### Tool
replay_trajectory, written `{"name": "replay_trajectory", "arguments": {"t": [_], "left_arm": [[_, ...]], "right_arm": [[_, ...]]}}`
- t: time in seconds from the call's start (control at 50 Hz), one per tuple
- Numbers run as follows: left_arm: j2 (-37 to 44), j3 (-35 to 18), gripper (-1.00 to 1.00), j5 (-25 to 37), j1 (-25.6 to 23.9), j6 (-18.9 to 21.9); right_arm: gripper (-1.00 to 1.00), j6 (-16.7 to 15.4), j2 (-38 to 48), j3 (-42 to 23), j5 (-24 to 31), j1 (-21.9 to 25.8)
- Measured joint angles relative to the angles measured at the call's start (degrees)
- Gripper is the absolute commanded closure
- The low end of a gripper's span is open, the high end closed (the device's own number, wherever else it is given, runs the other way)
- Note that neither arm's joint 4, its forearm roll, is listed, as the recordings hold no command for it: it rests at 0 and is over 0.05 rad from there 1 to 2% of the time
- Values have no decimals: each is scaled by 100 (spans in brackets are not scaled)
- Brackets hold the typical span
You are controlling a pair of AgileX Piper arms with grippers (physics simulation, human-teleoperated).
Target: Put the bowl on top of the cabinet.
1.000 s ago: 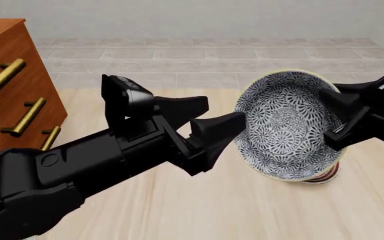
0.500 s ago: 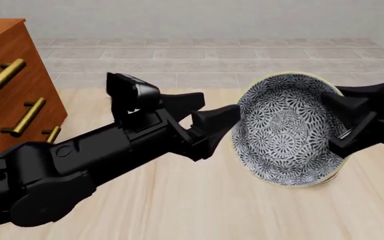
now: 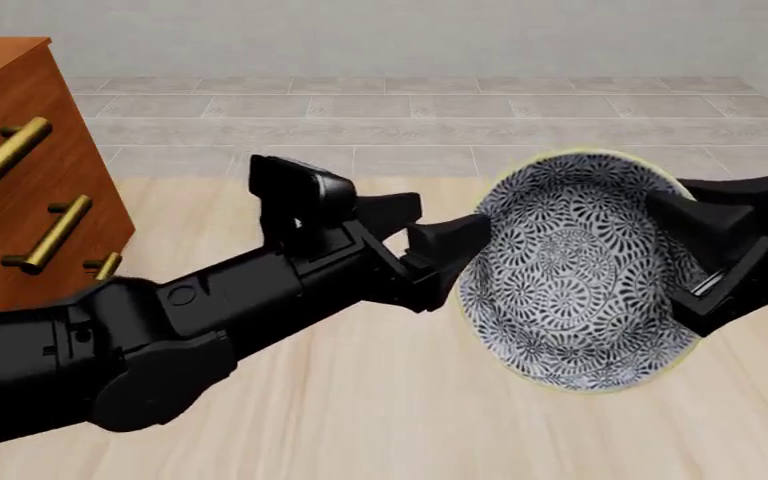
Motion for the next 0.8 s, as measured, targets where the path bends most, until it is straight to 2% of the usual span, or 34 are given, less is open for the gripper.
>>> {"name": "replay_trajectory", "arguments": {"t": [0.8], "left_arm": [[1151,-367,-100,-309,-29,-240]], "right_arm": [[100,-48,-459,-28,426,510]]}}
